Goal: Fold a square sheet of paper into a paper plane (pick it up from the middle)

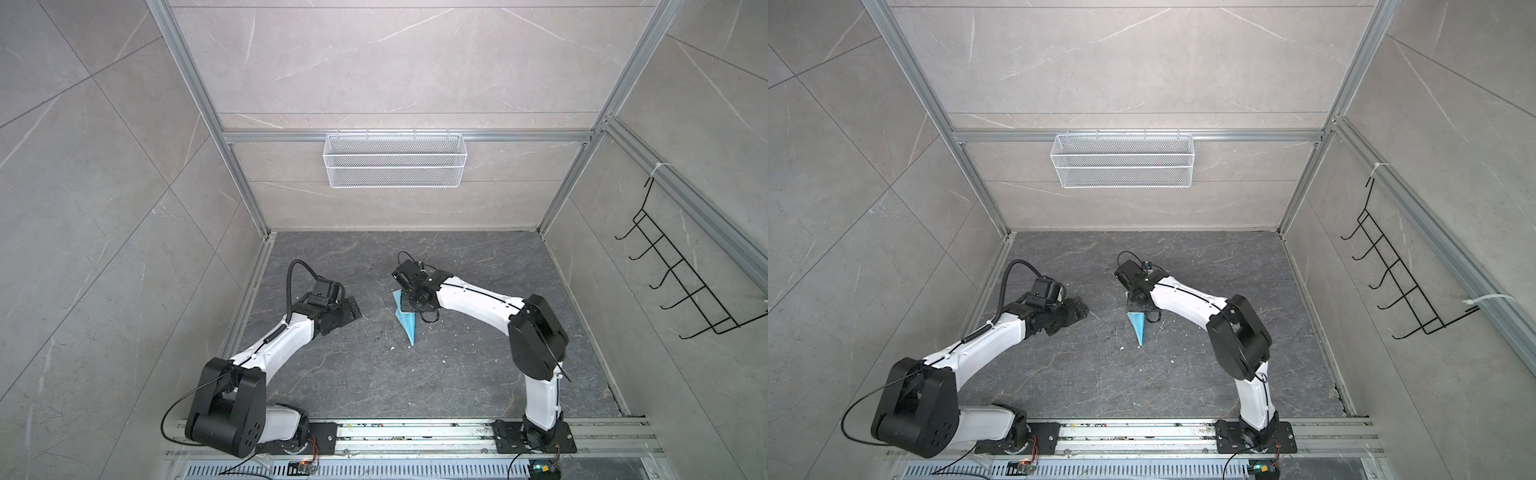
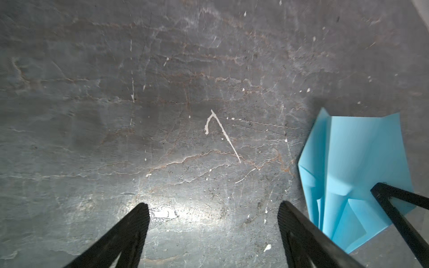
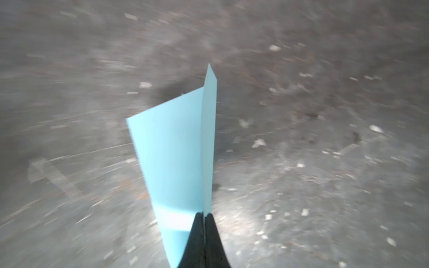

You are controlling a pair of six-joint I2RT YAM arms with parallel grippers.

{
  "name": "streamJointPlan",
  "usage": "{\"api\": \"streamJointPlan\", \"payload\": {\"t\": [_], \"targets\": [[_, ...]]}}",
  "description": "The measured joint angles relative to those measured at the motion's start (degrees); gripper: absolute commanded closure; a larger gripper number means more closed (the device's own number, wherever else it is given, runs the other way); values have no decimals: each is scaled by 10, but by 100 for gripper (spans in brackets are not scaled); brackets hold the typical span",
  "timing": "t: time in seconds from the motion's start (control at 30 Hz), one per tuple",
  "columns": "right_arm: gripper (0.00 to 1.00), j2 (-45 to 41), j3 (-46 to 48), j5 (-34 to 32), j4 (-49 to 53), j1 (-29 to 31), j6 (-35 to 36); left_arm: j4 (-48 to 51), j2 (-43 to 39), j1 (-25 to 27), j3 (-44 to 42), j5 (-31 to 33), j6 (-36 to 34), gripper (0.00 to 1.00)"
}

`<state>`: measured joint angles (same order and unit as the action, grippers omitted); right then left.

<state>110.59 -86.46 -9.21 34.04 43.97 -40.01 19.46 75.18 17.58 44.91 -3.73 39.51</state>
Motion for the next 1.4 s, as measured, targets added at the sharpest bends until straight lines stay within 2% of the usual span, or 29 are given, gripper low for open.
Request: {"api": "streamJointPlan", "payload": {"t": [0.1,0.23,0.33,0.47,0.73,0.83,0.97,1.17,1.27,1.4], "targets": [[97,-37,40,77,-96,0,11,0,-32,-7,-7,-9,2,10],[97,-40,92,163,-213,0,6,-3,-49,-9,-11,-27,4,10],[96,-34,138,207,-284,-1,-7,-14,-49,-9,-19,-56,8,16],[96,-28,208,247,-372,-9,-27,-31,-45,0,-26,-91,17,18],[96,-27,292,266,-470,-38,-49,-74,-29,74,-26,-106,56,20],[95,-27,305,267,-491,-43,-54,-93,-16,101,-29,-108,75,27],[96,-27,321,272,-512,-48,-60,-148,47,133,-29,-115,101,39],[95,-27,323,275,-525,-54,-66,-167,104,144,-26,-118,115,42],[95,-27,324,275,-529,-56,-68,-170,120,144,-17,-118,118,48],[95,-26,325,279,-532,-57,-68,-181,143,147,-6,-119,118,53]]}}
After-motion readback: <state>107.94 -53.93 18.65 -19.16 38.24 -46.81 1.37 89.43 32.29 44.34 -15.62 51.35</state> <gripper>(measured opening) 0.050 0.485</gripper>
